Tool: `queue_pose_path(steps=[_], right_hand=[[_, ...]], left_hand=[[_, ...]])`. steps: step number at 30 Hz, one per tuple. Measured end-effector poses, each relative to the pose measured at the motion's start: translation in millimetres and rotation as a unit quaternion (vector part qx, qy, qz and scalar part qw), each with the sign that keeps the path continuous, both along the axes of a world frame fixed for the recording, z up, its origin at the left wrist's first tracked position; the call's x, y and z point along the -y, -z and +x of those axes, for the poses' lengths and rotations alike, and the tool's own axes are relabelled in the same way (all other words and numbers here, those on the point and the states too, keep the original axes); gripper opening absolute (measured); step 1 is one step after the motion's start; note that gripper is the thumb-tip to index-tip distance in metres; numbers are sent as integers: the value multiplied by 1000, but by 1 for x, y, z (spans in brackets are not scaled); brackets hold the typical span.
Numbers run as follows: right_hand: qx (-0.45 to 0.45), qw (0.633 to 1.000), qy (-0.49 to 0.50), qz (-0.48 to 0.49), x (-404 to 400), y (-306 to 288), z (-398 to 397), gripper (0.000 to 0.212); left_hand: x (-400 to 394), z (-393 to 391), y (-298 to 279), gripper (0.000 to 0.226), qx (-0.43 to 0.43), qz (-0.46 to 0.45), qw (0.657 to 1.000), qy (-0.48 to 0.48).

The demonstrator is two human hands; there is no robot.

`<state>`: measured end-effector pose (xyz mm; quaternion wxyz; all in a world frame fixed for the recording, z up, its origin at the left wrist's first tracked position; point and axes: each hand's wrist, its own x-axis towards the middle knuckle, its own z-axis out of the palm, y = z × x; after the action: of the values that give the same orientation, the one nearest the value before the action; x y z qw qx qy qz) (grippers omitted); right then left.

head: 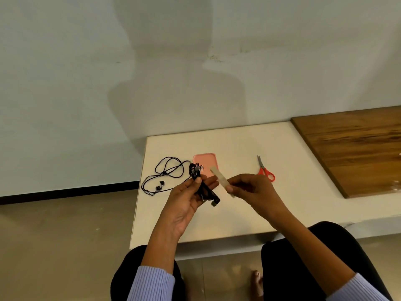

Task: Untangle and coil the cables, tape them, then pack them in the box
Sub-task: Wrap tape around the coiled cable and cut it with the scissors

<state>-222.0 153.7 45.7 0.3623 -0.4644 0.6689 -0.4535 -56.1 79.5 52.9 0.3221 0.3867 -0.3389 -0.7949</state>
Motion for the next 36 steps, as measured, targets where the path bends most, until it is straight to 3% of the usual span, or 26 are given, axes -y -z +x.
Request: queue_pose_path(steps=[8,13,22,26,31,36], right_hand=[[-57,996,-58,36,7,8,10,12],[-42,998,-14,33,12,11,23,37],[-99,992,-62,48,19,17,23,25],[-67,992,-107,22,19,14,15,20],[-15,985,-162,52,18,8,6,18],[-32,994,-94,42,18,12,15,18]], left_hand=[[3,-2,8,19,28,2,1000,-7],[1,-1,10,20,53,-41,997,25],[0,-3,15,19,78,-37,996,-3],[9,3,14,19,36,30,998,-53],[11,7,12,25,18,44,997,-56],[11,9,14,22,16,47,997,-52]])
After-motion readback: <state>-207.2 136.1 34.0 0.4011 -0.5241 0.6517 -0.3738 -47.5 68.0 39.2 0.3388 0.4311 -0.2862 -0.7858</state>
